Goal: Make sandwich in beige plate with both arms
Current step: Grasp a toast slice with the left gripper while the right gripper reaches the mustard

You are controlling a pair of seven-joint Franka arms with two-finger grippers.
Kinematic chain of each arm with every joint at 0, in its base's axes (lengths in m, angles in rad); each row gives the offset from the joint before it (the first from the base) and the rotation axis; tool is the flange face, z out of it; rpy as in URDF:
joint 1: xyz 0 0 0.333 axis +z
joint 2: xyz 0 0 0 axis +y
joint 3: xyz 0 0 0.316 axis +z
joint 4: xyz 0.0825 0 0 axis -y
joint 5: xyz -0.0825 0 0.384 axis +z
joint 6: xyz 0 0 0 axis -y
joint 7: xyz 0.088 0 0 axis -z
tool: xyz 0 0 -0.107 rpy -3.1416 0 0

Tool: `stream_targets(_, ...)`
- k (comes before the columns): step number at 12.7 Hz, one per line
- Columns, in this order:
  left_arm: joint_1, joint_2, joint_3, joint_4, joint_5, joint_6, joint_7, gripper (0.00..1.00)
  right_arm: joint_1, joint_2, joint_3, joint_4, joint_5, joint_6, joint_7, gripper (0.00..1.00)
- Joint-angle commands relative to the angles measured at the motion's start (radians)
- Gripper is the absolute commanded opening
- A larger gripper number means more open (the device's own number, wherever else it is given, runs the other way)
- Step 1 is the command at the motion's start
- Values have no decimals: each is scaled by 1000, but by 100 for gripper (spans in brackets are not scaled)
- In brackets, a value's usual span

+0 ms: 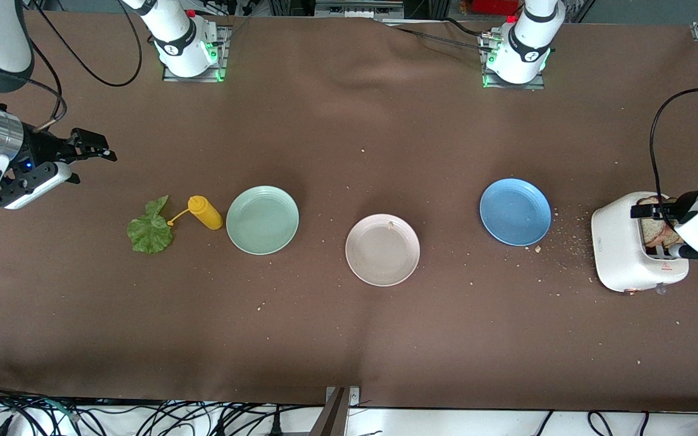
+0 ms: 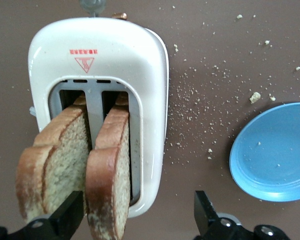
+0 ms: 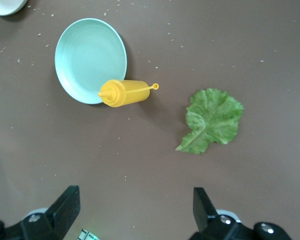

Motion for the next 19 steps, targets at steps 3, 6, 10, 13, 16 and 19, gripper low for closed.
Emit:
stream_targets(3,11,26,-8,31,72,5,14,0,-3,97,-67,-11,169,9,-403,100)
stream_targets(6,6,20,-10,36,105,1,11,0,-8,176,-115,-20,278,11,-662,100)
stream_targets(10,-5,18,-13,228,102,-184,16,0,-66,300,-120,-23,479,12,-995,99)
stream_targets(13,-48,17,-22,380,87,-394,16,0,-84,393,-118,-22,647,5,-1236,99)
stream_targets(16,-155,17,-25,407,-25,-503,8,0,-84,469,-117,-23,802,-3,-1426,99)
stream_targets(19,-180,55,-22,387,-363,-503,-133,0,-78,513,-112,-23,863,-20,-1581,99)
